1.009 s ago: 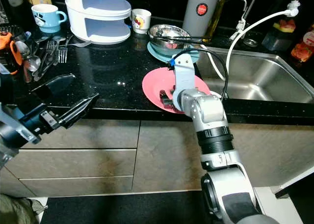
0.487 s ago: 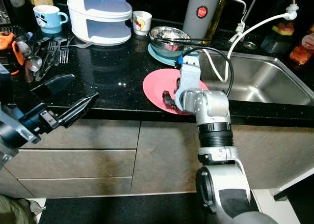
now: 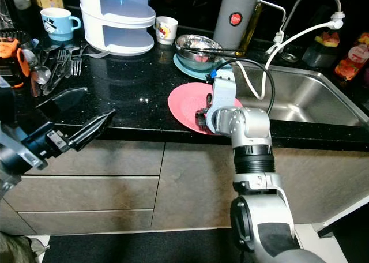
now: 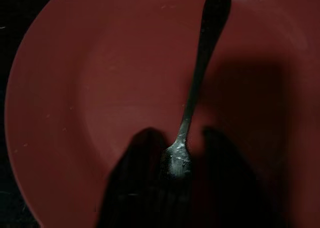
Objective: Kitchen organization
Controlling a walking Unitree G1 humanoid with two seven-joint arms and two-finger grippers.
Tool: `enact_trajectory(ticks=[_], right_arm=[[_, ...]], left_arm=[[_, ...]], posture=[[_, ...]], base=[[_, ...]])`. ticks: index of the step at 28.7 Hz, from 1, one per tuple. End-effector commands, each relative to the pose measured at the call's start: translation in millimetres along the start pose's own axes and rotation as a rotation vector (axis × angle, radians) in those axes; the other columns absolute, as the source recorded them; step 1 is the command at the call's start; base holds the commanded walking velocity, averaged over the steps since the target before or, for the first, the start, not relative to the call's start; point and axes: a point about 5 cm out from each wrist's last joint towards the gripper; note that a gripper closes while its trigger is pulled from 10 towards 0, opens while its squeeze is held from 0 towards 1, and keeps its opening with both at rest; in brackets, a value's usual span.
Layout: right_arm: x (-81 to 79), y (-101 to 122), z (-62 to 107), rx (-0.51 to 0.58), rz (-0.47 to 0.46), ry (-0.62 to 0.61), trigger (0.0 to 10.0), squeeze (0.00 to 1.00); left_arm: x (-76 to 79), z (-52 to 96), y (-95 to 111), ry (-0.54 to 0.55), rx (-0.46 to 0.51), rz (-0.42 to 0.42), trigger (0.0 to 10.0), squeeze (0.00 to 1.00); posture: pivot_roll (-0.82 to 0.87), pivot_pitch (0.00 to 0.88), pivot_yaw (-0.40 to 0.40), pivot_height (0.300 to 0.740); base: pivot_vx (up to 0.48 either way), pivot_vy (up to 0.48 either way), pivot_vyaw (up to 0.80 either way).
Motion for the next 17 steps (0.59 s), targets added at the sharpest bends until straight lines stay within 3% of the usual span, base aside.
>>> enact_trajectory(ticks=[1, 10, 15, 17], right_arm=[[5.5, -24, -6.3, -0.116, -0.016, -0.013, 0.0, 0.00], [5.9, -26, -7.8, -0.122, -0.038, 0.001, 0.0, 0.00], [3.3, -23, -8.6, -0.097, -0.096, 0.022, 0.0, 0.00], [0.7, -13, -7.3, -0.031, -0.161, 0.059, 0.0, 0.00]], left_arm=[[3.1, 0.2, 0, -0.013, 0.008, 0.008, 10.0, 0.00], [3.7, 0.2, -1, -0.014, 0.008, 0.011, 10.0, 0.00], [4.4, -0.2, -1, -0.016, 0.009, 0.013, 10.0, 0.00], [4.9, -1.1, -1, -0.019, 0.010, 0.016, 10.0, 0.00]], posture=[[0.13, 0.000, -0.164, 0.740], [0.13, 0.000, -0.165, 0.740], [0.13, 0.000, -0.164, 0.740], [0.13, 0.000, -0.162, 0.740]], base=[[0.000, 0.000, 0.00], [0.000, 0.000, 0.00], [0.000, 0.000, 0.00], [0.000, 0.000, 0.00]])
Point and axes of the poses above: a point about 5 cm out from each wrist's last joint towards the gripper, its own z axis pointing back from the gripper into the wrist, its own y axis along the axis of the wrist's last joint, x = y × z, and after that the axes turned 1 degree about -z, right-handed
